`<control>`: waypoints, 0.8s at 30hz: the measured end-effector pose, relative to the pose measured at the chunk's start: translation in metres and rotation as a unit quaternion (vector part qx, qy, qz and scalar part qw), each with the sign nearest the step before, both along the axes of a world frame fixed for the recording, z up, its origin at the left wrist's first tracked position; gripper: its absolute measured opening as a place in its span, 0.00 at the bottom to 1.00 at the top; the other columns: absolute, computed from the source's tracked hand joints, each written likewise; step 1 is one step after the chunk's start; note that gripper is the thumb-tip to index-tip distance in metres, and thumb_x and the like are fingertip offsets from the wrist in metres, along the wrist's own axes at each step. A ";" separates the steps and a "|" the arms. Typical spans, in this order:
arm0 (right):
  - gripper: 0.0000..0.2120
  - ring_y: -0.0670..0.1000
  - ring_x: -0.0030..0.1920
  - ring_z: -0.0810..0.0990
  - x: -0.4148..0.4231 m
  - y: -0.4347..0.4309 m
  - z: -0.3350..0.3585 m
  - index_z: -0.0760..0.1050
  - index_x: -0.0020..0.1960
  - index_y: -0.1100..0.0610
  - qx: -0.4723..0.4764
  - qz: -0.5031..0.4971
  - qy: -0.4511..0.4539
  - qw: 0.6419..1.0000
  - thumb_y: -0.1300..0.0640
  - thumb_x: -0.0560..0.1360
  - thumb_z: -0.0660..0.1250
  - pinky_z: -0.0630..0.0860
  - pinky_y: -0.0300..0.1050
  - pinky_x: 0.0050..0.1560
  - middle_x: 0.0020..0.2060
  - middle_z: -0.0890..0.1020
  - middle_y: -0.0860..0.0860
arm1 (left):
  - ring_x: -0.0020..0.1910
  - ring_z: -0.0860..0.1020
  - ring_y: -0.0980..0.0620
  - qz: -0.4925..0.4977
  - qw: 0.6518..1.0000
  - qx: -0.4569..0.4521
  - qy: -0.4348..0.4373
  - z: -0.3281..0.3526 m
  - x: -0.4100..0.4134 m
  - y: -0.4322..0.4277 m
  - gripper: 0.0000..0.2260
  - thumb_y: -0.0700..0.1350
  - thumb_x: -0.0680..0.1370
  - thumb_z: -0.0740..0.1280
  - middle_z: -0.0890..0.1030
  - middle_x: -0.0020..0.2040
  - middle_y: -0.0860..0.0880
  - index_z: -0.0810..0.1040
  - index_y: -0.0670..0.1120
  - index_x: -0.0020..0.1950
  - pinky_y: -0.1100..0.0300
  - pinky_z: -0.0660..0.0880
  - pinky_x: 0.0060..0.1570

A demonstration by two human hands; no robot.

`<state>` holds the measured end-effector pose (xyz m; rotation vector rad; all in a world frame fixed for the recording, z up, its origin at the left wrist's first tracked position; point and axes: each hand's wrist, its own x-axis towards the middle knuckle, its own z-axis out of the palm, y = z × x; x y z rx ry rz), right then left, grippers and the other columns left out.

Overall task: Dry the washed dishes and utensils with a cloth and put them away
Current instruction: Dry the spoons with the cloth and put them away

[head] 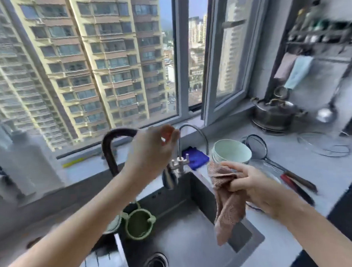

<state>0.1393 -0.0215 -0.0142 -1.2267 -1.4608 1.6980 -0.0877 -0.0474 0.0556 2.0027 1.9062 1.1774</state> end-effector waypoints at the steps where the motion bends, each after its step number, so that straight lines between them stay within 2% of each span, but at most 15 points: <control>1: 0.25 0.51 0.40 0.80 0.023 0.001 -0.007 0.76 0.57 0.54 -0.007 -0.033 -0.010 0.999 0.78 0.69 0.59 0.75 0.40 0.36 0.45 0.84 0.54 | 0.40 0.81 0.44 -0.029 0.999 -0.026 0.006 -0.013 0.028 0.010 0.12 0.49 0.79 0.62 0.83 0.39 0.44 0.81 0.43 0.45 0.50 0.77 0.42; 4: 0.28 0.52 0.43 0.82 0.090 0.003 -0.031 0.70 0.62 0.52 0.004 -0.137 -0.064 0.988 0.78 0.70 0.61 0.78 0.44 0.40 0.48 0.84 0.55 | 0.44 0.79 0.43 -0.077 0.987 -0.116 0.079 -0.061 0.106 0.040 0.16 0.51 0.80 0.58 0.82 0.42 0.44 0.78 0.42 0.44 0.53 0.74 0.43; 6: 0.29 0.54 0.47 0.82 0.130 0.007 -0.046 0.68 0.63 0.52 0.020 -0.207 -0.118 0.971 0.76 0.69 0.66 0.78 0.53 0.50 0.49 0.83 0.55 | 0.48 0.77 0.40 -0.091 0.971 -0.169 0.142 -0.097 0.148 0.063 0.15 0.50 0.81 0.57 0.81 0.46 0.41 0.77 0.42 0.44 0.54 0.69 0.42; 8: 0.30 0.56 0.51 0.81 0.163 0.013 -0.056 0.67 0.62 0.53 0.021 -0.259 -0.141 0.955 0.76 0.67 0.68 0.76 0.58 0.57 0.51 0.82 0.56 | 0.52 0.76 0.39 -0.097 0.954 -0.216 0.182 -0.131 0.179 0.089 0.13 0.47 0.80 0.57 0.80 0.51 0.40 0.77 0.41 0.49 0.53 0.70 0.45; 11: 0.32 0.53 0.52 0.80 0.195 0.028 -0.067 0.67 0.61 0.51 0.017 -0.287 -0.132 0.949 0.76 0.65 0.70 0.76 0.56 0.58 0.53 0.80 0.54 | 0.56 0.76 0.38 -0.084 0.924 -0.266 0.263 -0.175 0.206 0.122 0.11 0.44 0.80 0.58 0.77 0.57 0.39 0.75 0.41 0.56 0.51 0.74 0.50; 14: 0.33 0.53 0.51 0.81 0.211 0.044 -0.076 0.67 0.62 0.50 0.009 -0.281 -0.117 0.952 0.76 0.65 0.70 0.77 0.55 0.58 0.52 0.81 0.53 | 0.57 0.76 0.38 -0.075 0.891 -0.299 0.334 -0.206 0.219 0.139 0.10 0.40 0.78 0.59 0.77 0.57 0.40 0.73 0.41 0.57 0.49 0.73 0.52; 18: 0.33 0.52 0.49 0.82 0.219 0.063 -0.086 0.67 0.62 0.51 0.007 -0.264 -0.099 0.959 0.77 0.65 0.69 0.77 0.52 0.54 0.49 0.82 0.53 | 0.53 0.77 0.39 -0.067 0.897 -0.299 0.318 -0.226 0.222 0.150 0.11 0.32 0.73 0.57 0.79 0.52 0.41 0.72 0.41 0.53 0.52 0.72 0.46; 21: 0.31 0.51 0.47 0.81 0.221 0.074 -0.087 0.68 0.62 0.52 0.014 -0.262 -0.084 0.961 0.77 0.66 0.68 0.77 0.48 0.48 0.48 0.82 0.54 | 0.52 0.78 0.41 -0.050 0.917 -0.276 0.284 -0.224 0.219 0.152 0.13 0.33 0.73 0.57 0.80 0.51 0.43 0.76 0.42 0.53 0.55 0.71 0.44; 24: 0.27 0.51 0.46 0.80 0.221 0.081 -0.081 0.70 0.57 0.51 0.026 -0.268 -0.057 0.961 0.77 0.67 0.67 0.75 0.45 0.43 0.49 0.82 0.54 | 0.46 0.78 0.45 -0.015 0.944 -0.291 0.156 -0.203 0.204 0.144 0.12 0.37 0.76 0.58 0.81 0.46 0.49 0.79 0.47 0.51 0.59 0.68 0.40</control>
